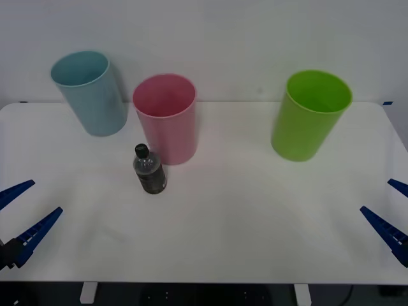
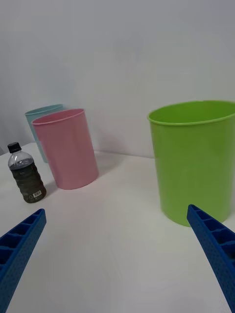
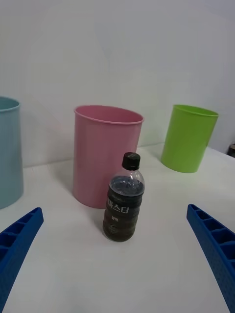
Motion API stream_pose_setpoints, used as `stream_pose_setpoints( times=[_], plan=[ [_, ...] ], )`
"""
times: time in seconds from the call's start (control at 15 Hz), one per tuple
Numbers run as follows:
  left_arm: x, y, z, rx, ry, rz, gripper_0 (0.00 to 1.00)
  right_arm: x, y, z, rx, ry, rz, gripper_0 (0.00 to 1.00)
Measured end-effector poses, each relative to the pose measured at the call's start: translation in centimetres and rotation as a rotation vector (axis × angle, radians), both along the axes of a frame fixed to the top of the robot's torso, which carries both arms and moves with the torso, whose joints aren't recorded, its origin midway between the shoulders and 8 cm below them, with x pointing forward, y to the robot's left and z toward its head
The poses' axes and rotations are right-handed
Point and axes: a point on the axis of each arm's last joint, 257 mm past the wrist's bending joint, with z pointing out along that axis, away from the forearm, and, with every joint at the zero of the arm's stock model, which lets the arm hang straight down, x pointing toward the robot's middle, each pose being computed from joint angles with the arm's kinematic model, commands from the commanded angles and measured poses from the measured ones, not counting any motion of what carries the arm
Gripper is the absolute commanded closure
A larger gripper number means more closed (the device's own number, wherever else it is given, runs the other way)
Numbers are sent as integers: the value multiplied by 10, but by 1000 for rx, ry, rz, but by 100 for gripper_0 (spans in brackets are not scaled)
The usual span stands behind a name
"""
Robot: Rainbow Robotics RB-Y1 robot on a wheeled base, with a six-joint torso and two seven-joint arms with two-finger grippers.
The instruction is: Grasp the object on the table and drop it into the matching bin: aluminum can to the light blue bin, PET bottle to the pink bin.
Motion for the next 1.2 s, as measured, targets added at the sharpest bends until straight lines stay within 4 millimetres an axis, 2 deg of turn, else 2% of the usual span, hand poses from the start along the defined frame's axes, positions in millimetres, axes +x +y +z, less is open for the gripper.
stream_pose_setpoints(
  times=[0.53,0.93,1.2],
  plan=[
    [5,-7,2,-34,-3,-4,0,0,0,0,0,0,0,0],
    [16,-7,-35,62,78,30,0,0,0,0,0,0,0,0],
    [27,-11,-60,59,115,43,0,0,0,0,0,0,0,0]
  ],
)
